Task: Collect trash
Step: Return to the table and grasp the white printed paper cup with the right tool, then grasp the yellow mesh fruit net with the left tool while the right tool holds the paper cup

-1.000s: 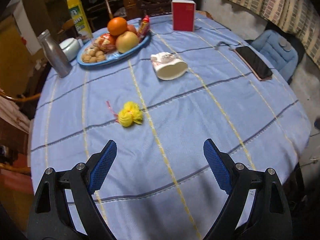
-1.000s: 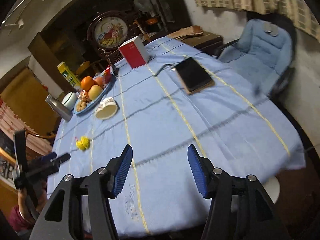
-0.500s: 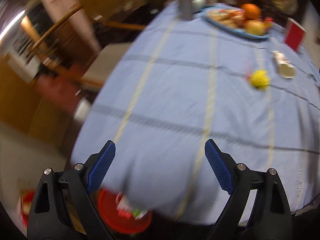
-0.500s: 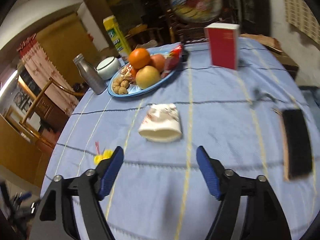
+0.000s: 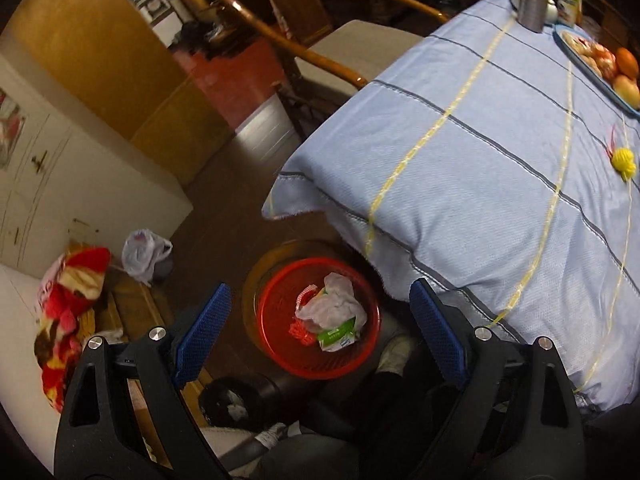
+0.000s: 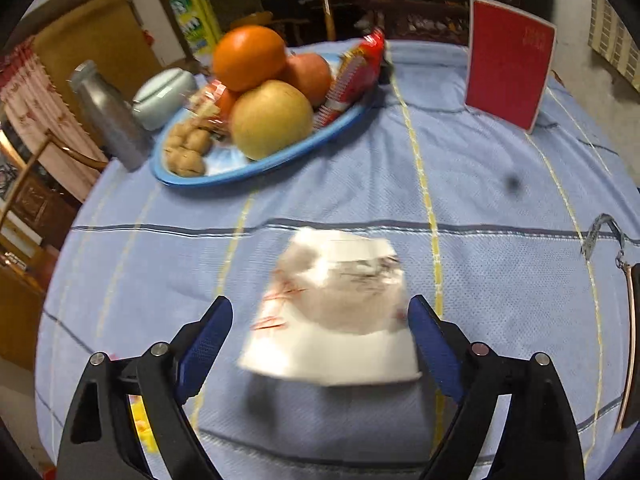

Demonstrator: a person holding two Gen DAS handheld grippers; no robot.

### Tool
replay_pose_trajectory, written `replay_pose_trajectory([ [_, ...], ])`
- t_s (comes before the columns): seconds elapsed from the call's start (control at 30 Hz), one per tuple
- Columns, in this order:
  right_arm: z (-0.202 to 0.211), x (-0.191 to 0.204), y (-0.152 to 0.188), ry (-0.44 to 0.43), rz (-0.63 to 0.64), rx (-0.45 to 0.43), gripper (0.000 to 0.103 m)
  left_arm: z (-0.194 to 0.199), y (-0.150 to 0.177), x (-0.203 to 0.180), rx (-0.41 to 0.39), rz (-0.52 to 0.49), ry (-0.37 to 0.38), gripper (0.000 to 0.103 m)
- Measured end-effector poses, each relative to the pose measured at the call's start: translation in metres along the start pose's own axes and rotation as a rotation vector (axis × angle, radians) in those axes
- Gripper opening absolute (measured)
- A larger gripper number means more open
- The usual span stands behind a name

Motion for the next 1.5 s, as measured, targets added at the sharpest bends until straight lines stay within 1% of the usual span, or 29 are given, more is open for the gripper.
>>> replay_pose_trajectory([
  [0.03, -0.004, -0.005, -0.001, 0.009, -0.011, 0.008, 0.088, -0.001, -0.003, -0.001, 0.002, 0.001, 0.011, 0.088],
  [0.07, -0.006, -0.010, -0.002, 0.012, -0.019, 0.015, 0.086, -0.002, -0.007, -0.002, 0.001, -0.006, 0.019, 0.088],
  [0.1, -0.005, -0.013, -0.003, -0.024, -0.025, 0.011, 0.080, -0.002, -0.012, -0.006, -0.002, -0.017, 0.026, 0.088],
  [0.13, 0.002, -0.014, -0.003, -0.077, -0.023, -0.007, 0.080, -0.001, -0.018, -0.013, -0.011, -0.040, 0.034, 0.088],
  [0.17, 0.009, -0.014, -0.001, -0.102, -0.013, -0.024, 0.078, 0.001, -0.023, -0.019, -0.020, -0.058, 0.038, 0.088],
  [0.23, 0.036, -0.011, 0.006, -0.119, 0.031, -0.084, 0.077, 0.005, -0.036, -0.037, -0.047, -0.118, 0.055, 0.088],
  [0.3, 0.064, -0.010, 0.019, -0.156, 0.050, -0.121, 0.077, 0.008, -0.050, -0.059, -0.070, -0.175, 0.083, 0.088],
  [0.33, 0.078, -0.011, 0.028, -0.172, 0.053, -0.133, 0.078, 0.008, -0.055, -0.067, -0.075, -0.197, 0.095, 0.088],
  [0.43, 0.113, -0.014, 0.055, -0.181, 0.065, -0.154, 0.078, 0.014, -0.076, -0.114, -0.110, -0.310, 0.163, 0.088],
  [0.47, 0.127, -0.018, 0.070, -0.175, 0.070, -0.163, 0.079, 0.017, -0.084, -0.139, -0.123, -0.371, 0.198, 0.088],
  [0.53, 0.153, -0.026, 0.099, -0.153, 0.063, -0.174, 0.079, 0.020, -0.091, -0.173, -0.138, -0.446, 0.245, 0.088],
  [0.57, 0.162, -0.031, 0.110, -0.144, 0.059, -0.178, 0.079, 0.022, -0.096, -0.197, -0.146, -0.496, 0.282, 0.088],
  [0.63, 0.186, -0.044, 0.140, -0.104, 0.037, -0.183, 0.079, 0.026, -0.100, -0.237, -0.157, -0.572, 0.343, 0.088],
  [0.67, 0.194, -0.050, 0.149, -0.084, 0.026, -0.187, 0.079, 0.028, -0.102, -0.260, -0.161, -0.614, 0.377, 0.088],
  [0.73, 0.211, -0.062, 0.171, -0.036, -0.008, -0.201, 0.079, 0.028, -0.105, -0.296, -0.168, -0.677, 0.420, 0.088],
  [0.77, 0.220, -0.069, 0.184, -0.012, -0.034, -0.205, 0.079, 0.028, -0.106, -0.321, -0.173, -0.718, 0.441, 0.088],
  [0.87, 0.237, -0.086, 0.216, 0.046, -0.106, -0.199, 0.079, 0.024, -0.104, -0.366, -0.184, -0.783, 0.446, 0.088],
  [1.0, 0.256, -0.097, 0.248, 0.147, -0.135, -0.204, 0.079, 0.006, -0.107, -0.408, -0.164, -0.824, 0.435, 0.088],
  [1.07, 0.265, -0.104, 0.258, 0.185, -0.150, -0.220, 0.079, -0.001, -0.108, -0.413, -0.152, -0.821, 0.421, 0.088],
  [1.13, 0.272, -0.110, 0.264, 0.201, -0.170, -0.235, 0.079, -0.008, -0.109, -0.419, -0.124, -0.805, 0.442, 0.086],
  [1.17, 0.273, -0.113, 0.267, 0.202, -0.177, -0.237, 0.079, -0.010, -0.109, -0.419, -0.120, -0.798, 0.449, 0.083],
  [1.2, 0.274, -0.115, 0.269, 0.203, -0.185, -0.238, 0.079, -0.011, -0.108, -0.419, -0.119, -0.796, 0.463, 0.070],
  [1.23, 0.274, -0.116, 0.271, 0.201, -0.190, -0.237, 0.079, -0.010, -0.107, -0.418, -0.137, -0.799, 0.454, 0.065],
  [1.27, 0.273, -0.116, 0.271, 0.195, -0.192, -0.238, 0.079, -0.008, -0.106, -0.416, -0.153, -0.806, 0.451, 0.048],
  [1.3, 0.273, -0.115, 0.270, 0.189, -0.190, -0.241, 0.079, -0.005, -0.104, -0.416, -0.149, -0.819, 0.469, 0.042],
  [1.33, 0.273, -0.114, 0.268, 0.181, -0.185, -0.244, 0.079, -0.001, -0.103, -0.413, -0.143, -0.819, 0.494, 0.041],
  [1.37, 0.272, -0.111, 0.264, 0.166, -0.178, -0.250, 0.079, 0.007, -0.102, -0.407, -0.159, -0.811, 0.514, 0.040],
  [1.43, 0.269, -0.103, 0.254, 0.122, -0.157, -0.262, 0.079, 0.024, -0.101, -0.393, -0.216, -0.807, 0.513, 0.040],
  [1.5, 0.264, -0.091, 0.244, 0.074, -0.132, -0.268, 0.079, 0.046, -0.102, -0.365, -0.264, -0.786, 0.535, 0.040],
])
Point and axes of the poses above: each gripper's, at about its wrist camera, not at the fingertips, and z roughly against the way its jaws point, x to its left, y to its underside, the point moved 4 cm from there along -z, roughly the way its jaws point, and after that the axes turned 9 degrees about x, right-handed, at the moved point
